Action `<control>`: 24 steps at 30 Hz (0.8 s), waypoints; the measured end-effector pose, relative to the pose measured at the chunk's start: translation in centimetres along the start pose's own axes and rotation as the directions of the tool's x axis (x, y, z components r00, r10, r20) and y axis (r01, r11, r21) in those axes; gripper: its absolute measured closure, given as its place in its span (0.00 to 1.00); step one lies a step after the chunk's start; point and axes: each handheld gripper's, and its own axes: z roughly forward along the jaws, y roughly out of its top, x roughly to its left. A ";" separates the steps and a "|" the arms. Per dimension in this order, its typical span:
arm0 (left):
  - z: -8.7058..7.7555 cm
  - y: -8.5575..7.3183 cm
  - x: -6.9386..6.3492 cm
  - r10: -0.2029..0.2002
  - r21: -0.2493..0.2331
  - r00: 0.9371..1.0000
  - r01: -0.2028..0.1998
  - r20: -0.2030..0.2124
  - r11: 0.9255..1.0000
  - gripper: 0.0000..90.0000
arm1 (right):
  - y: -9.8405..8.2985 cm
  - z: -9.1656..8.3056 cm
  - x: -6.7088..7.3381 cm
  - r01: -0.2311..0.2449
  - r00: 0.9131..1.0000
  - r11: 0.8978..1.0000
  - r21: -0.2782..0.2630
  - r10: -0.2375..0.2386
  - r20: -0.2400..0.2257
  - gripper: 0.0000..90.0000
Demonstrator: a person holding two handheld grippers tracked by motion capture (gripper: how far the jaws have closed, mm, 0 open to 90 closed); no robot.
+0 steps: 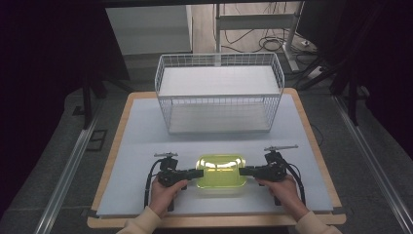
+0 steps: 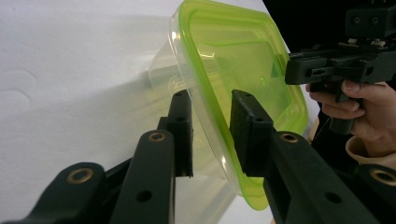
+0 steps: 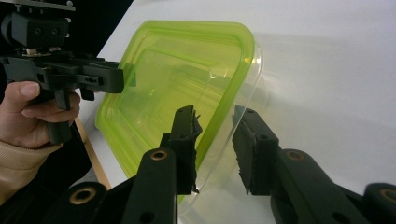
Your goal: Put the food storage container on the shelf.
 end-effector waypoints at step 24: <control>-0.7 -0.1 -0.7 0.028 -0.029 1.000 -0.027 0.009 0.999 0.89 | 0.3 -1.1 0.1 -0.031 0.999 0.999 -0.043 0.030 -0.039 0.90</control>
